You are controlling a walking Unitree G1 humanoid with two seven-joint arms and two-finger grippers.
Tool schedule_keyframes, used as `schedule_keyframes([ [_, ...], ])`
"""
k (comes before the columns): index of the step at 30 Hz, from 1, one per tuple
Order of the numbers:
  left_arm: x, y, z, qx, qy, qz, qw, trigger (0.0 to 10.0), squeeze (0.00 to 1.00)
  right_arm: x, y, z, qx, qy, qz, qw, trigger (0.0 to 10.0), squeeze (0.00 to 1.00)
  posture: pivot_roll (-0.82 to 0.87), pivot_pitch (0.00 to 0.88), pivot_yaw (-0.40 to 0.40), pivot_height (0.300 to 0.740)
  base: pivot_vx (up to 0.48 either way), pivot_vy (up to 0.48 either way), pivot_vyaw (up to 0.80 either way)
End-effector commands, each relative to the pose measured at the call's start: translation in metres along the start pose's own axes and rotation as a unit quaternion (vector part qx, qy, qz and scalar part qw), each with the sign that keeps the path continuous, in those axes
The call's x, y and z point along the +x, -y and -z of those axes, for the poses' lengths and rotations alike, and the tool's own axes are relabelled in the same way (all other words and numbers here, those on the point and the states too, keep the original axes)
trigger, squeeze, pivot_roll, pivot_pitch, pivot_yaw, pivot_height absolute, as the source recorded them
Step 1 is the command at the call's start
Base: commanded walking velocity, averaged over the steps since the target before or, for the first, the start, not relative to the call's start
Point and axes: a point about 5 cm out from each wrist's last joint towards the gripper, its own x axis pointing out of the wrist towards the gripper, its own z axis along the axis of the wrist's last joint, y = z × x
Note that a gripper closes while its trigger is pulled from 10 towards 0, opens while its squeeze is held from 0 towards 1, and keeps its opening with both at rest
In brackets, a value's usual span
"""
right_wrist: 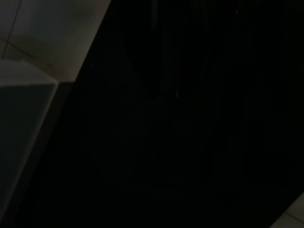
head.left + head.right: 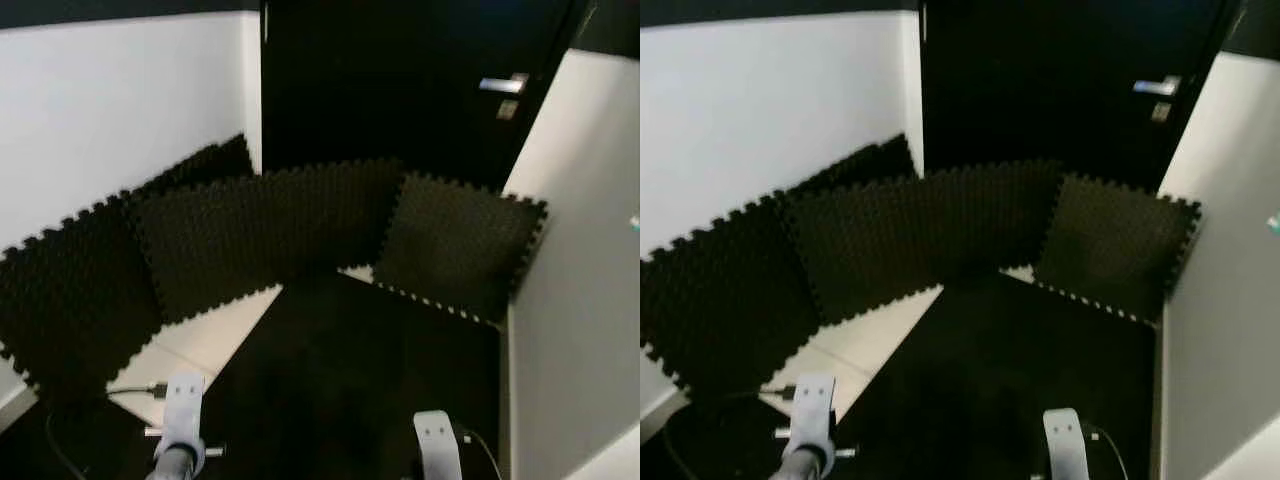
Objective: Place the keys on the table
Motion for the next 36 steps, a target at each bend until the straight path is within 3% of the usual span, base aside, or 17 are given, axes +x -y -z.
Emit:
schedule_keyframes([
  [1,-0.0012,0.0021,0.0038,0.004,-0.009,0.004,1.000,10.0,0.00,-0.0009,0.0043,0.0042,-0.003,-0.011,0.007,1.000,10.0,0.00,0.05,0.011,-0.033,0.740,0.307,0.000,0.00],
  [8,-0.0013,0.0017,0.0038,0.007,-0.008,0.005,1.000,10.0,0.00,-0.0010,0.0045,0.0052,0.002,-0.016,0.009,1.000,10.0,0.00,0.05,0.011,-0.032,0.740,0.309,0.000,-0.16],
  [30,-0.0018,0.0025,0.0041,0.007,-0.006,0.007,1.000,10.0,0.00,-0.0012,0.0042,0.0057,0.001,-0.016,0.008,1.000,10.0,0.00,0.05,0.014,-0.037,0.740,0.310,0.000,-0.77],
  [36,-0.0023,0.0007,0.0046,0.008,-0.006,0.007,1.000,10.0,0.00,-0.0014,0.0025,0.0058,0.000,-0.015,0.006,1.000,10.0,0.00,0.05,0.018,-0.035,0.740,0.310,0.000,0.00],
])
